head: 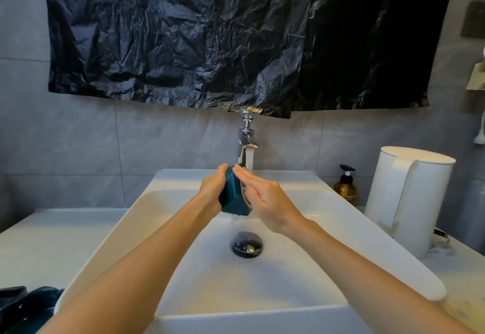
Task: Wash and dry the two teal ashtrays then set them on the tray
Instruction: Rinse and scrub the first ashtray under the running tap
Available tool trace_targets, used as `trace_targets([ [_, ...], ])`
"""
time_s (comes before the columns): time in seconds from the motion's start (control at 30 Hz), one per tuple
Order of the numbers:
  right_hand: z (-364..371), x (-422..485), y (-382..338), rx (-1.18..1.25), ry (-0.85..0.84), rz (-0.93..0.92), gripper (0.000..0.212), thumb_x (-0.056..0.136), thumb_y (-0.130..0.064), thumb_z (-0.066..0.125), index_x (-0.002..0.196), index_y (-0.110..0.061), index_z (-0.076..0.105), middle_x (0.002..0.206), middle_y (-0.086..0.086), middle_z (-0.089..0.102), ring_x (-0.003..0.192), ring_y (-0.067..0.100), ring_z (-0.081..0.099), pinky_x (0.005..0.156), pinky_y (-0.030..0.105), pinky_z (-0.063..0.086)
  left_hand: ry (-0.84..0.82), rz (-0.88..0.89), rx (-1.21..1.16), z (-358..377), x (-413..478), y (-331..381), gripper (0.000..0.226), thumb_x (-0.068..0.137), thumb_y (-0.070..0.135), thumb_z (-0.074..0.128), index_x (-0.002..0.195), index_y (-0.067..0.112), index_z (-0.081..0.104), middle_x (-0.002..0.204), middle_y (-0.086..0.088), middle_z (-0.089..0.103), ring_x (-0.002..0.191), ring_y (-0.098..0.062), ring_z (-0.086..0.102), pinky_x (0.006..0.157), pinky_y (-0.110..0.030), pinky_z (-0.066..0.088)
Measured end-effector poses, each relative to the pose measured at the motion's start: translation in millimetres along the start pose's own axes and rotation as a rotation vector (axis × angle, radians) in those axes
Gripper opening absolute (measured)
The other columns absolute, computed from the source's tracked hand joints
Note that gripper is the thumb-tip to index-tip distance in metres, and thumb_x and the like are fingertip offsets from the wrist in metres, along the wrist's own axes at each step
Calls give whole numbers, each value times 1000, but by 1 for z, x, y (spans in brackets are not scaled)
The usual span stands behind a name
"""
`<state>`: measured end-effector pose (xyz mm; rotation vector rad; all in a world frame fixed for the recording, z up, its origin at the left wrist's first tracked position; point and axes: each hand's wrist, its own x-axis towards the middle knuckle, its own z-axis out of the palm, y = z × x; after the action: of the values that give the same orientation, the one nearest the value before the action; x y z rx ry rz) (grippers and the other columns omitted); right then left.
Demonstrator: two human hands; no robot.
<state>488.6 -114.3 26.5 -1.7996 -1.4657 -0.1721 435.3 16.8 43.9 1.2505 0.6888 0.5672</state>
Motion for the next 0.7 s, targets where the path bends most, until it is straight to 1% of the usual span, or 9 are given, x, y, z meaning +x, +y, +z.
trace_targets([
  [0.13, -3, 9, 7, 37, 52, 95, 46, 103, -17, 30, 149, -20, 31, 153, -3, 35, 140, 11, 32, 115, 27, 28, -64, 14, 61, -4, 2, -2, 39, 93, 49, 48, 101, 13, 59, 94, -10, 66, 92, -25, 62, 88, -39, 51],
  [0.17, -2, 8, 5, 24, 55, 81, 46, 103, -17, 30, 149, -20, 31, 154, -3, 34, 140, 9, 31, 116, 27, 28, -74, 19, 54, -4, 3, -2, 39, 93, 49, 48, 102, 13, 60, 93, -9, 66, 91, -24, 62, 88, -39, 50],
  [0.27, 3, 5, 0, -34, 2, -18, 47, 102, -13, 30, 149, -21, 31, 153, -13, 28, 141, -4, 19, 116, 17, 17, -87, 15, 8, -6, 5, 0, 40, 91, 48, 52, 108, 12, 60, 97, -11, 65, 92, -24, 63, 84, -37, 53],
  [0.33, 3, 8, 1, 27, 5, 16, 48, 103, -14, 29, 150, -22, 30, 154, -14, 27, 142, -3, 19, 117, 19, 16, -100, 8, 2, -9, 7, 1, 34, 89, 44, 54, 100, 13, 61, 89, -9, 64, 84, -22, 62, 75, -34, 52],
  [0.4, 3, 13, 4, 115, 38, 102, 47, 103, -18, 28, 150, -23, 30, 154, -12, 31, 139, 2, 29, 117, 25, 24, -113, 2, 5, -11, 6, 0, 26, 87, 41, 55, 89, 15, 59, 82, -6, 63, 76, -21, 60, 70, -32, 50],
  [0.47, 4, 15, 4, 156, 52, 155, 46, 104, -21, 28, 149, -24, 31, 149, -10, 39, 127, 3, 40, 110, 24, 33, -118, -1, 9, -13, 6, -1, 27, 86, 42, 55, 90, 16, 58, 83, -6, 64, 77, -20, 60, 70, -32, 50],
  [0.57, 8, 13, 3, 158, 63, 179, 44, 104, -23, 28, 149, -24, 33, 136, -5, 50, 115, 8, 48, 97, 23, 42, -115, 16, 29, -14, 6, -4, 30, 87, 44, 54, 95, 15, 58, 87, -6, 65, 80, -19, 60, 70, -32, 50],
  [0.63, 7, 11, 5, 135, 75, 209, 42, 105, -24, 28, 145, -22, 39, 121, 2, 59, 102, 9, 53, 82, 19, 45, -109, 20, 12, -15, 7, -4, 31, 86, 44, 55, 98, 15, 59, 91, -7, 67, 83, -21, 61, 73, -33, 51],
  [0.7, 4, 8, 8, 81, 77, 228, 39, 105, -24, 28, 138, -22, 48, 105, 5, 62, 89, 9, 53, 72, 22, 43, -91, 20, -20, -17, 7, -3, 33, 86, 45, 56, 100, 15, 60, 95, -7, 68, 85, -22, 62, 75, -35, 52],
])
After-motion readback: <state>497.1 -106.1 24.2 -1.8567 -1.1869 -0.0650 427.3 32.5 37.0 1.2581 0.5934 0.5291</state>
